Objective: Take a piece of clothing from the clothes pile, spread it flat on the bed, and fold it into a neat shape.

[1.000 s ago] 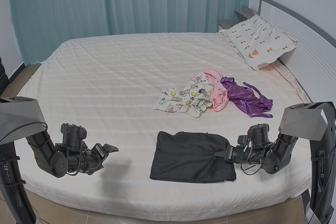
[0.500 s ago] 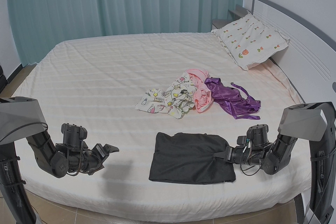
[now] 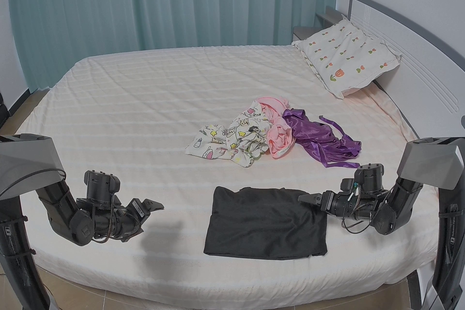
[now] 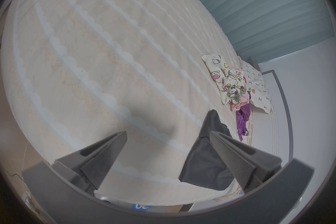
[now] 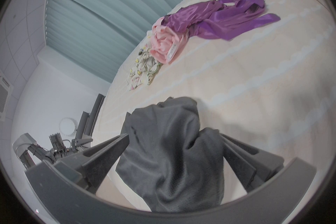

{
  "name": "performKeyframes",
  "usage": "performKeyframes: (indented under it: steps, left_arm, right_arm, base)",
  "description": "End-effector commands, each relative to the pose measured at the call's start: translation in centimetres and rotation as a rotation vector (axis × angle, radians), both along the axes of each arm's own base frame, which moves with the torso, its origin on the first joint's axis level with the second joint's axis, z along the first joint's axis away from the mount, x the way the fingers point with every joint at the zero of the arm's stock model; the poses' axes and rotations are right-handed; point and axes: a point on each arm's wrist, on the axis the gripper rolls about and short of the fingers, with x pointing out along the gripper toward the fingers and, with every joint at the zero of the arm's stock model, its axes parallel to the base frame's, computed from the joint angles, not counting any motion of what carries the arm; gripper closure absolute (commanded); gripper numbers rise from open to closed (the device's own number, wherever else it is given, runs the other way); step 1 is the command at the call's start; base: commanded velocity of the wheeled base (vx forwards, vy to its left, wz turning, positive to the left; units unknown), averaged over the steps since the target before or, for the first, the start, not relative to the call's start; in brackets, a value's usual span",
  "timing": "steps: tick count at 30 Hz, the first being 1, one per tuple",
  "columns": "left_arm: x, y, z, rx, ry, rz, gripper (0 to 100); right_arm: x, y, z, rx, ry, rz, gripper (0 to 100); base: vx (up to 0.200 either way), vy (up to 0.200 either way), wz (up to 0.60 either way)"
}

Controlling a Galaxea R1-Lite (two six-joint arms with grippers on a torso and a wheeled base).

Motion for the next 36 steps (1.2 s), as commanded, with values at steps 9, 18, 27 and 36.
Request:
performKeyframes:
  steps: [9, 18, 27, 36]
  left_arm:
    - [0.0, 0.0, -0.1, 0.005, 0.003, 0.003, 0]
    - [0.0, 0.0, -0.1, 0.005, 0.003, 0.003, 0]
    - [0.1, 0.0, -0.1, 0.005, 0.001, 0.003, 0]
    - [0.1, 0.0, -0.1, 0.005, 0.001, 0.003, 0]
  right_arm:
    - [1.5, -1.5, 0.4, 0.088, 0.043, -0.085, 0]
    - [2.3, -1.2, -0.6, 0.071, 0.109, -0.09, 0]
    - [3.0, -2.6, -0.1, 0.06, 0.113, -0.162, 100]
    - [3.2, -3.4, 0.6, 0.047, 0.142, -0.187, 100]
  base:
    - [0.0, 0.0, 0.0]
    - [0.0, 0.0, 0.0]
    - [0.0, 0.0, 0.0]
    - [0.0, 0.0, 0.0]
